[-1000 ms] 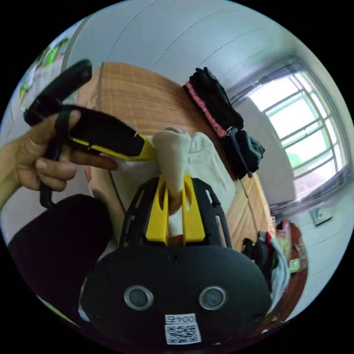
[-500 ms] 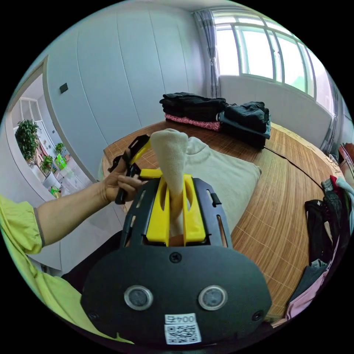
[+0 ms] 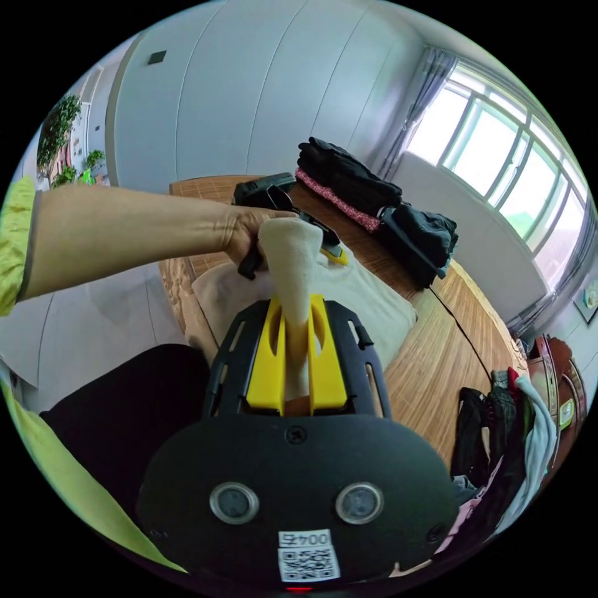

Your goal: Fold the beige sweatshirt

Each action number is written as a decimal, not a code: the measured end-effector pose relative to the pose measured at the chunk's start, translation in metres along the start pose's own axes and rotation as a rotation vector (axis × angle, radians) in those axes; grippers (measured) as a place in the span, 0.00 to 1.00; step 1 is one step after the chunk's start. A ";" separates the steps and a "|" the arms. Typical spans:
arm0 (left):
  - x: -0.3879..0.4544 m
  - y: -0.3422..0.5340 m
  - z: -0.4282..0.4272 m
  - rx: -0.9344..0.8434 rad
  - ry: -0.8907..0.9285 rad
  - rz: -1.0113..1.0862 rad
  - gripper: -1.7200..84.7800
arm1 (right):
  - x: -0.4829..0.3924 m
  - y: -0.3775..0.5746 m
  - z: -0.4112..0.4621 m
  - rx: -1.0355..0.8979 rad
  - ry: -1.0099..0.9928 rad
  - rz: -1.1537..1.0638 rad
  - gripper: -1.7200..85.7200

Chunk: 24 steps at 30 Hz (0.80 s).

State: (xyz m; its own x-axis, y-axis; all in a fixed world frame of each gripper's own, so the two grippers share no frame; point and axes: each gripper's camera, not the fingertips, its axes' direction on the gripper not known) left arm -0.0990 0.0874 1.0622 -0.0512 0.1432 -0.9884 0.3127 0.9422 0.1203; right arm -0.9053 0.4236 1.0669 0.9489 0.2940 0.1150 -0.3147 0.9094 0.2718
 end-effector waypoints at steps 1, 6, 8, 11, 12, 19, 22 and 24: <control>0.013 -0.003 -0.002 0.028 -0.029 0.016 0.14 | 0.001 0.000 -0.001 0.000 0.002 0.005 0.09; 0.114 -0.020 -0.017 0.054 -0.113 0.325 0.11 | 0.004 -0.010 -0.030 0.078 0.055 0.032 0.09; 0.158 -0.025 -0.027 0.019 -0.198 0.491 0.11 | -0.002 -0.018 -0.037 0.111 0.079 0.034 0.09; 0.157 -0.028 -0.035 -0.046 -0.307 0.569 0.11 | -0.027 -0.034 -0.023 0.106 0.116 -0.018 0.09; 0.148 -0.028 -0.035 -0.059 -0.326 0.555 0.12 | -0.041 -0.040 -0.008 0.082 0.133 -0.040 0.09; 0.040 -0.009 -0.049 0.018 -0.269 0.321 0.12 | -0.121 -0.046 0.080 -0.083 0.240 -0.257 0.09; 0.058 -0.008 -0.051 0.001 -0.321 0.413 0.12 | -0.129 -0.051 0.082 -0.094 0.303 -0.261 0.10; 0.059 -0.011 -0.052 -0.043 -0.389 0.420 0.12 | -0.130 -0.055 0.093 -0.159 0.270 -0.274 0.11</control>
State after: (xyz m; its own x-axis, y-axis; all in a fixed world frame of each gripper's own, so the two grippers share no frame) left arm -0.1546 0.1009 1.0074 0.4244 0.3935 -0.8155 0.1920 0.8410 0.5058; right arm -1.0138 0.3079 1.1262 0.9761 0.0816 -0.2014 -0.0615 0.9927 0.1040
